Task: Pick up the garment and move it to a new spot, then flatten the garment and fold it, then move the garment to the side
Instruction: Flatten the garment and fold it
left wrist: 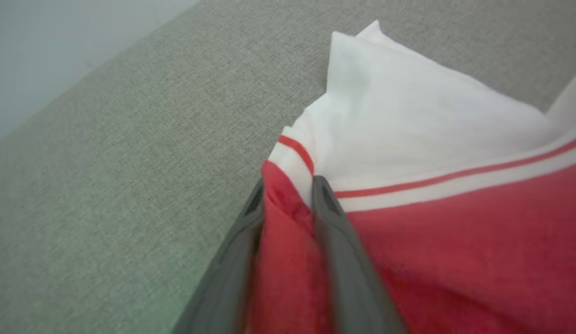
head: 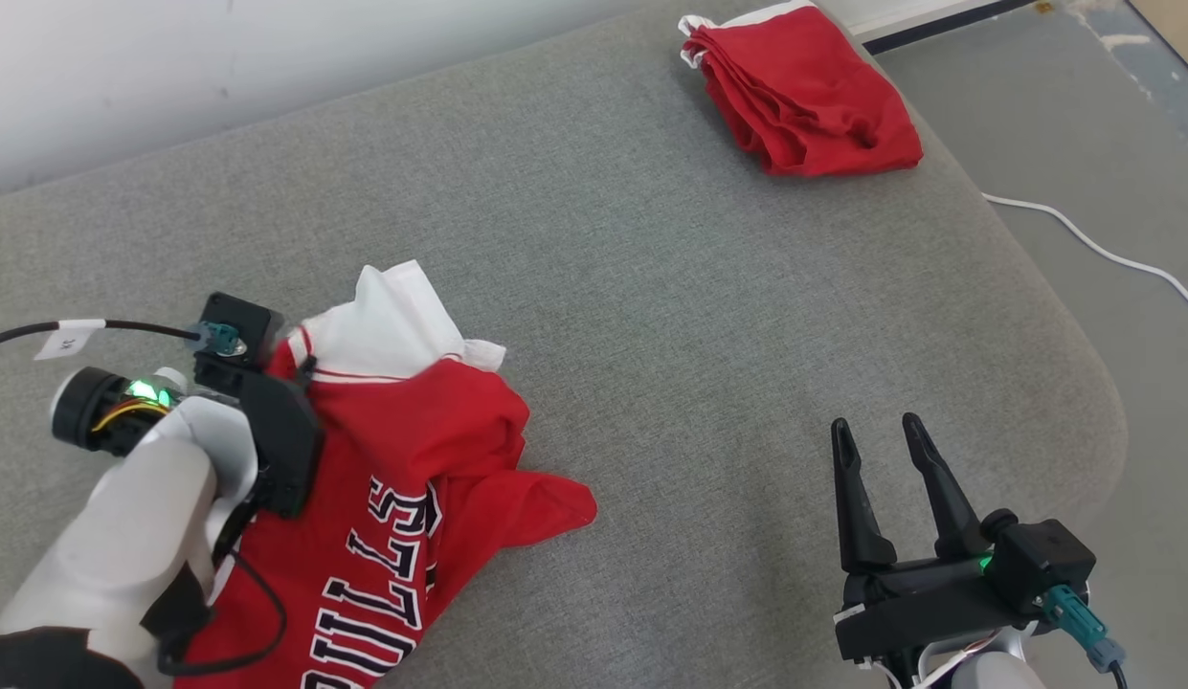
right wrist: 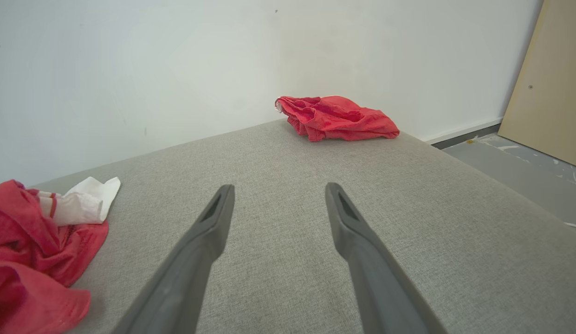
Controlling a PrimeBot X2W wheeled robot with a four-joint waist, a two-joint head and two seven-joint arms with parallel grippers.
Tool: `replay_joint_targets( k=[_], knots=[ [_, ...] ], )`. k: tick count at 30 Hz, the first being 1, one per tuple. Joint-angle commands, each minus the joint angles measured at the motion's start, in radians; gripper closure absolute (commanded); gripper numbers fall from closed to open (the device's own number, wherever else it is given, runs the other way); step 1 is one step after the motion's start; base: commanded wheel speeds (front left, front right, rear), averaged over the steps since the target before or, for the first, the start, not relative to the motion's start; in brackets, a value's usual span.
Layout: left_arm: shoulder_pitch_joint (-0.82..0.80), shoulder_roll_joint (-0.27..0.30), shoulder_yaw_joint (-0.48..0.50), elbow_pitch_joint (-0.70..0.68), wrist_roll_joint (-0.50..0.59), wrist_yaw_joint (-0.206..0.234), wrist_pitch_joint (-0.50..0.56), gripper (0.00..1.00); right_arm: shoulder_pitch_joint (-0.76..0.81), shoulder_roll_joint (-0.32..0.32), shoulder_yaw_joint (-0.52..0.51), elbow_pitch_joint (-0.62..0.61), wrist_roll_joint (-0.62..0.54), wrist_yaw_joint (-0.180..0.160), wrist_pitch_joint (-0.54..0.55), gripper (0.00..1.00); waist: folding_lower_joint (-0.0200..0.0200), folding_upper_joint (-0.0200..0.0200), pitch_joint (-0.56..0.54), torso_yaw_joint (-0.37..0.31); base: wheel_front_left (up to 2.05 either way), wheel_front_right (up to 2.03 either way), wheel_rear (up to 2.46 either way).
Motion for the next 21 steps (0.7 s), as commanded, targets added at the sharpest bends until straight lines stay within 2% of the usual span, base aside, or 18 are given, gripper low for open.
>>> replay_joint_targets(
  k=[1,7,10,15,21],
  knots=[
    [0.008,0.002,-0.006,0.018,-0.006,0.004,0.001,1.0,-0.007,0.003,0.0,-0.004,-0.005,-0.002,-0.002,0.0,0.0,-0.0001,-0.001,0.003,0.0,0.0,0.0],
    [-0.057,-0.021,-0.005,0.025,-0.027,0.003,-0.112,1.0,0.011,0.003,-0.026,-0.007,-0.026,-0.002,-0.002,0.0,0.0,-0.0001,-0.023,0.055,0.0,0.0,0.0],
    [-0.09,-0.015,0.008,0.028,-0.035,0.004,-0.173,1.0,0.018,0.003,-0.034,-0.009,-0.037,-0.002,-0.002,0.0,0.0,-0.0001,-0.039,0.094,0.0,0.0,0.0],
    [-0.146,0.041,0.052,0.05,-0.046,0.03,-0.256,1.0,0.021,0.002,-0.036,-0.011,-0.056,-0.002,-0.002,0.0,0.0,-0.0001,-0.06,0.152,0.0,0.0,0.0],
    [-0.159,0.133,0.095,0.09,-0.051,0.086,-0.314,1.0,0.018,0.003,-0.03,-0.011,-0.062,-0.002,-0.002,0.0,0.0,-0.0001,-0.054,0.154,0.0,0.0,0.0]
  ],
)
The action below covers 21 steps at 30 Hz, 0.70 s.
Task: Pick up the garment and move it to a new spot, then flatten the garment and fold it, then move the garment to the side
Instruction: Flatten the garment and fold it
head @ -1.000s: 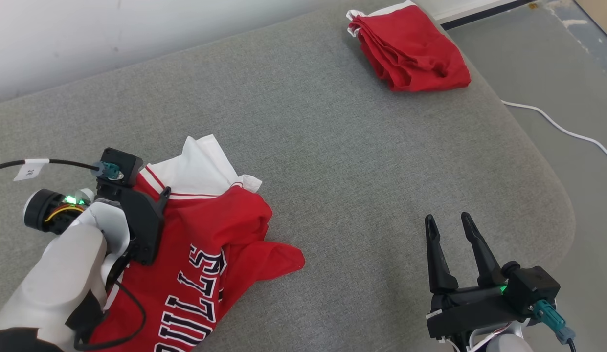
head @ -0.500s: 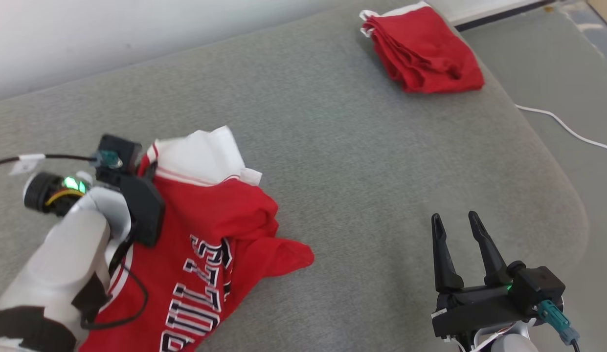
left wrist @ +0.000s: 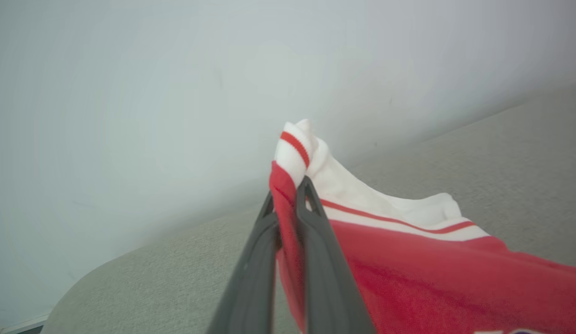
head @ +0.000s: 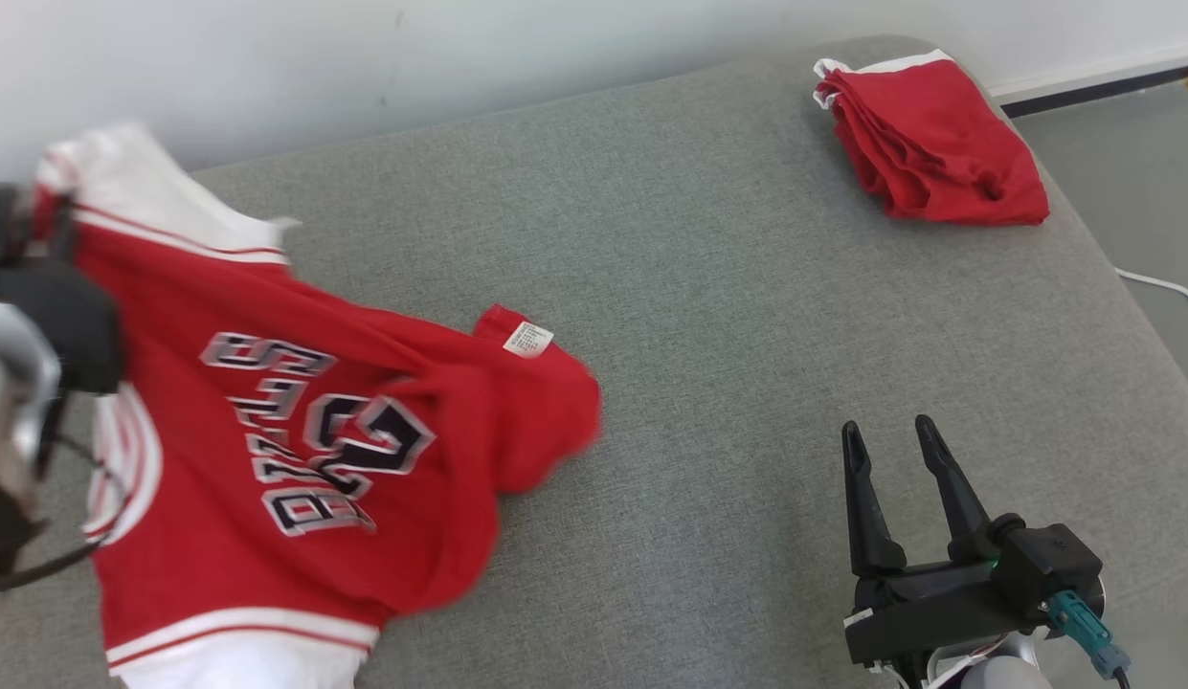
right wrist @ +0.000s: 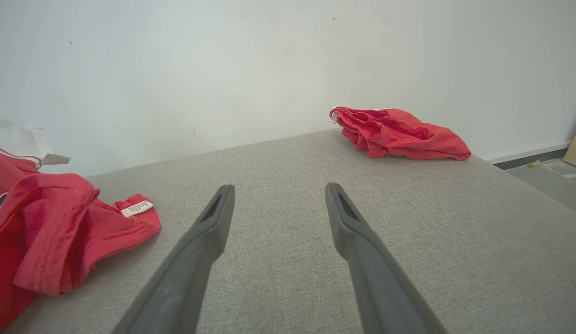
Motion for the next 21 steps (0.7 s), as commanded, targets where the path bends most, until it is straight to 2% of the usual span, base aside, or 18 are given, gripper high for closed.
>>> replay_joint_targets(
  k=[1,4,6,7,8,16,21],
  knots=[
    [-0.001,0.02,0.015,0.016,-0.008,0.021,-0.023,1.0,0.008,0.002,0.0,0.0,-0.012,-0.002,-0.002,0.0,0.0,0.0,0.003,-0.005,0.0,0.0,0.0],
    [0.027,0.042,0.026,0.044,-0.015,0.04,-0.044,1.0,0.011,0.003,-0.001,0.001,-0.014,-0.002,-0.002,0.0,0.0,0.0,0.009,-0.014,0.0,0.0,0.0],
    [0.041,0.037,0.026,0.053,-0.022,0.035,-0.053,1.0,0.009,0.003,-0.004,0.001,-0.013,-0.002,-0.002,0.0,0.0,0.0,0.011,-0.017,0.0,0.0,0.0],
    [0.044,0.033,0.027,0.056,-0.023,0.035,-0.059,0.58,0.008,0.003,-0.007,0.001,-0.014,-0.002,-0.002,0.0,0.0,0.0,0.012,-0.017,0.0,0.0,0.0],
    [0.045,0.03,0.026,0.057,-0.024,0.037,-0.068,0.01,0.008,0.003,-0.009,0.001,-0.016,-0.002,-0.002,0.0,0.0,0.0,0.013,-0.016,0.0,0.0,0.0],
    [0.028,0.008,0.034,0.015,-0.012,0.041,-0.126,0.0,0.02,0.003,-0.017,0.003,-0.029,-0.002,-0.002,0.0,0.0,0.0,-0.025,0.017,0.0,0.0,0.0],
    [0.074,-0.002,0.078,-0.092,-0.012,0.056,-0.134,0.0,0.042,0.003,-0.022,0.006,-0.033,-0.002,-0.002,0.0,0.0,0.0,-0.067,0.056,0.0,0.0,0.0]
  ],
)
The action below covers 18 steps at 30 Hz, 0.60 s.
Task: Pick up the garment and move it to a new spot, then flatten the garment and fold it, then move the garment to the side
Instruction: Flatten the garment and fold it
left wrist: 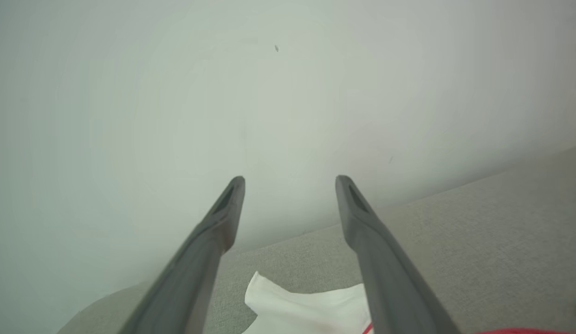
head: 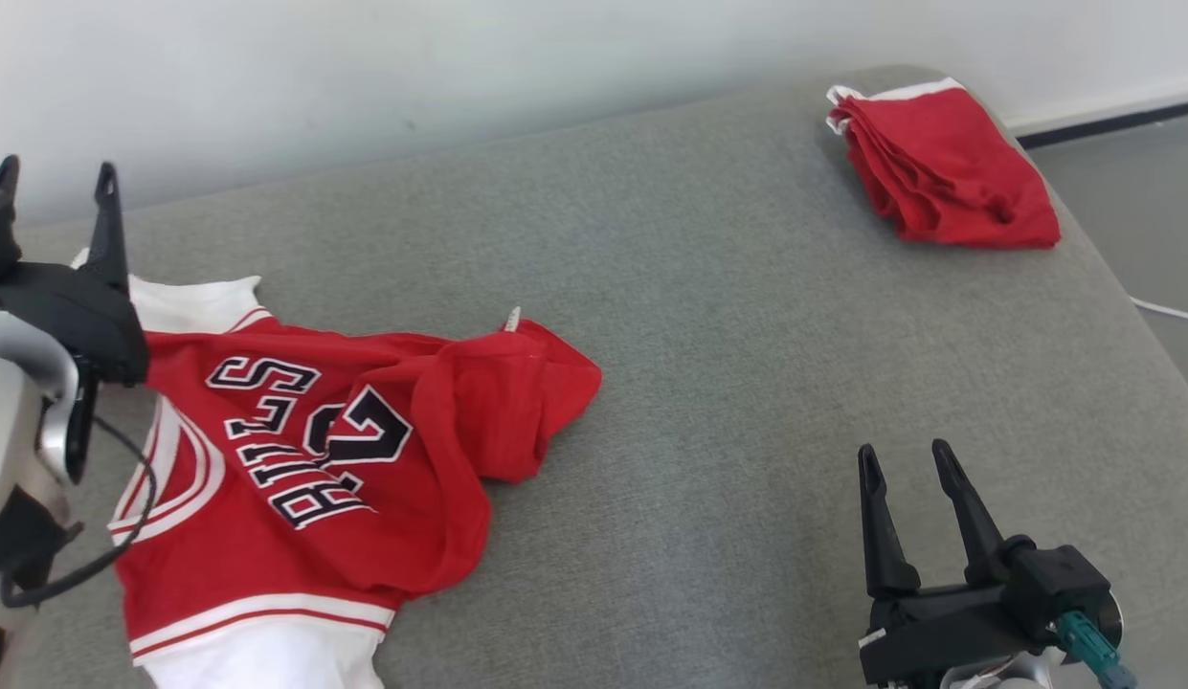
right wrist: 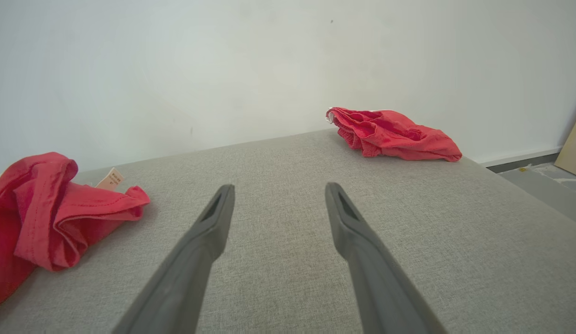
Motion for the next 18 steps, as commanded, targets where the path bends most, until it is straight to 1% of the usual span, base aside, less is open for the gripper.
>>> replay_joint_targets(
  k=[1,2,3,4,5,11,18],
  knots=[
    [0.048,-0.004,0.025,-0.065,0.007,0.016,-0.004,0.0,0.019,0.003,-0.005,0.0,-0.006,-0.002,-0.002,0.0,0.0,0.0,-0.038,0.041,0.0,0.0,0.0],
    [0.048,-0.004,0.025,-0.065,0.007,0.016,-0.004,0.0,0.019,0.003,-0.005,0.0,-0.006,-0.002,-0.002,0.0,0.0,0.0,-0.038,0.041,0.0,0.0,0.0],
    [0.095,-0.006,0.052,-0.133,0.016,0.03,-0.004,0.0,0.027,0.002,-0.006,0.003,-0.006,-0.002,-0.002,0.0,0.0,0.0,-0.052,0.059,0.0,0.0,0.0],
    [0.095,-0.006,0.052,-0.133,0.016,0.03,-0.004,0.0,0.027,0.002,-0.006,0.003,-0.006,-0.002,-0.002,0.0,0.0,0.0,-0.052,0.059,0.0,0.0,0.0],
    [0.121,-0.006,0.067,-0.171,0.02,0.039,-0.004,0.0,0.032,0.002,-0.004,0.003,-0.006,-0.002,-0.002,0.0,0.0,0.0,-0.059,0.067,0.0,0.0,0.0],
    [0.31,-0.01,0.151,-0.372,0.039,0.092,-0.004,0.0,0.059,0.002,-0.006,0.006,-0.012,-0.002,-0.002,0.0,0.0,0.0,-0.1,0.118,0.0,0.0,0.0],
    [0.541,-0.024,0.232,-0.556,0.045,0.153,-0.004,0.0,0.089,0.002,-0.009,0.008,-0.019,-0.002,-0.002,0.0,0.0,0.0,-0.138,0.171,0.0,0.0,0.0]
  ],
)
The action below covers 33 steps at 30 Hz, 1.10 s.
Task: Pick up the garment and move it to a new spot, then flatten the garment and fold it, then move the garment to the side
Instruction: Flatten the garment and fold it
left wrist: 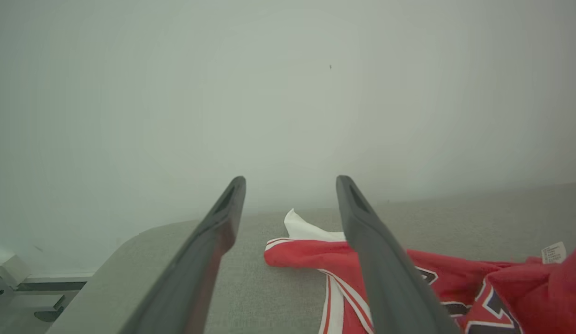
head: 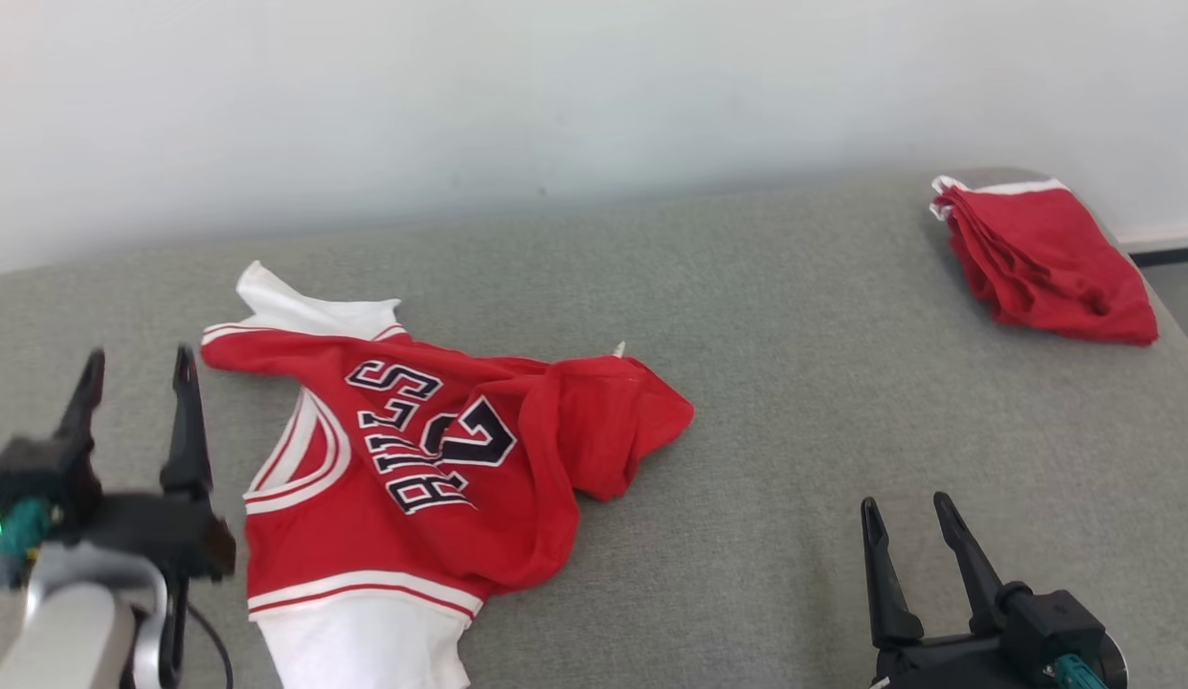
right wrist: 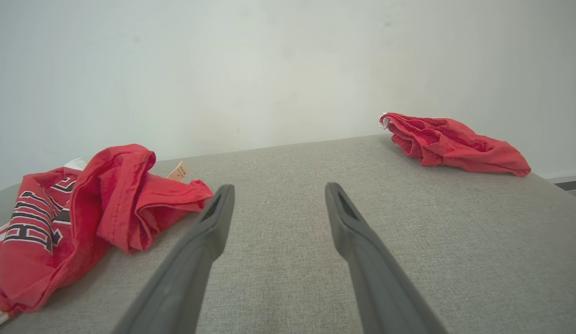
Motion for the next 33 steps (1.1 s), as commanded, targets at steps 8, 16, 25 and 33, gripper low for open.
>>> replay_joint_targets(
  k=[8,16,25,33],
  knots=[
    [0.263,-0.011,0.042,-0.189,0.051,0.047,-0.003,0.0,0.03,0.002,0.005,0.007,-0.006,-0.002,-0.002,0.0,0.0001,0.0001,-0.067,0.068,0.0,0.0,0.0],
    [0.428,-0.031,0.084,-0.347,0.103,0.027,-0.003,0.0,0.045,0.002,-0.003,0.003,-0.003,-0.002,-0.002,0.0,0.0001,0.0001,-0.08,0.103,0.0,0.0,0.0],
    [0.537,-0.085,0.147,-0.391,0.153,0.028,-0.003,0.0,0.052,0.002,-0.001,0.004,0.006,-0.003,-0.002,0.0,0.0001,0.0001,-0.082,0.127,0.0,0.0,0.0],
    [0.588,-0.152,0.137,-0.34,0.151,0.004,-0.003,0.0,0.053,0.002,0.002,0.014,0.01,-0.003,-0.002,0.0,0.0001,0.0001,-0.077,0.142,0.0,0.0,0.0]
  ],
)
